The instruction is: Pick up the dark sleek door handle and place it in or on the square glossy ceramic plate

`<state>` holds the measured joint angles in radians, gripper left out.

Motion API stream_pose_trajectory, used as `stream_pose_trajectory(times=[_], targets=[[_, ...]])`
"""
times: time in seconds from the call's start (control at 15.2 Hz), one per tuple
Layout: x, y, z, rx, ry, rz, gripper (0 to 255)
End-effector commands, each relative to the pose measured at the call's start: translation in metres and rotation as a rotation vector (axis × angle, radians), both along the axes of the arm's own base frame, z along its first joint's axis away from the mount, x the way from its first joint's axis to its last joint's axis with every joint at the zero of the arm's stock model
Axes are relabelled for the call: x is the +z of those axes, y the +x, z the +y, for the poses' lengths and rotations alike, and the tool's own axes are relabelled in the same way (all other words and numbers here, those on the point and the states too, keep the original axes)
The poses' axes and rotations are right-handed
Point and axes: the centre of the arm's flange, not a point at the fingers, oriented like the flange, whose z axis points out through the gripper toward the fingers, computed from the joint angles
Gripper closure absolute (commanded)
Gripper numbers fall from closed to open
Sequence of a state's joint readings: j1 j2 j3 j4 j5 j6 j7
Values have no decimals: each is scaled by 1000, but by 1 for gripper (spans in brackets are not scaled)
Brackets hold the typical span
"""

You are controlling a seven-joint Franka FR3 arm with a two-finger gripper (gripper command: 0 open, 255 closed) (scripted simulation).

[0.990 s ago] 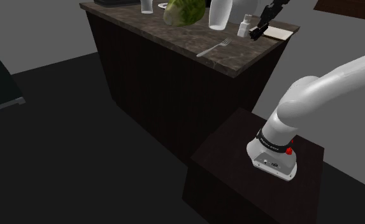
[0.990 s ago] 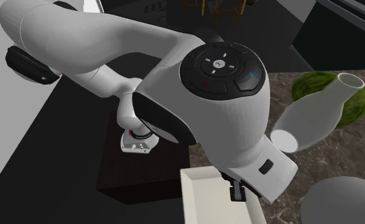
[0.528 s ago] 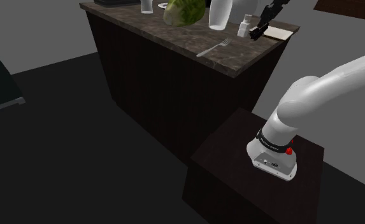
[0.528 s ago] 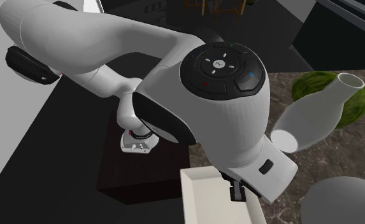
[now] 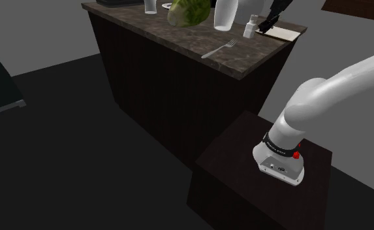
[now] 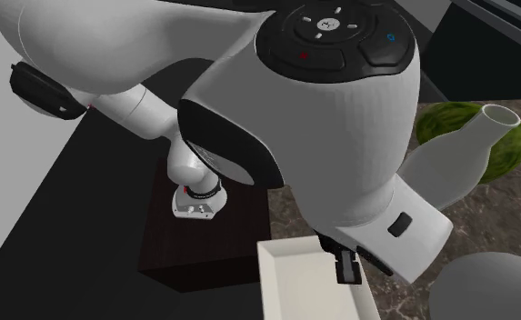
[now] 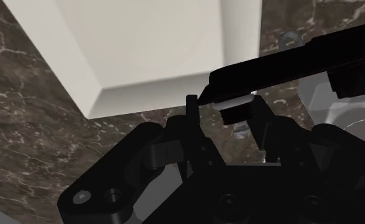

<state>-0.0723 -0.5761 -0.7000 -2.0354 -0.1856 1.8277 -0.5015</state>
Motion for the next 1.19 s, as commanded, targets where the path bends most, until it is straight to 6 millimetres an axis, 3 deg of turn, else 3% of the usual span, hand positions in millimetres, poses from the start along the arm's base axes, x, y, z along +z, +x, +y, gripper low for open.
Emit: stream_pose_trajectory(times=[0.0,0.59,1.06,1.12], targets=[[11,0,1,0,0,0,255],[53,0,1,0,0,0,255],[70,-26,-86,0,0,0,255],[74,-33,-109,0,0,0,255]])
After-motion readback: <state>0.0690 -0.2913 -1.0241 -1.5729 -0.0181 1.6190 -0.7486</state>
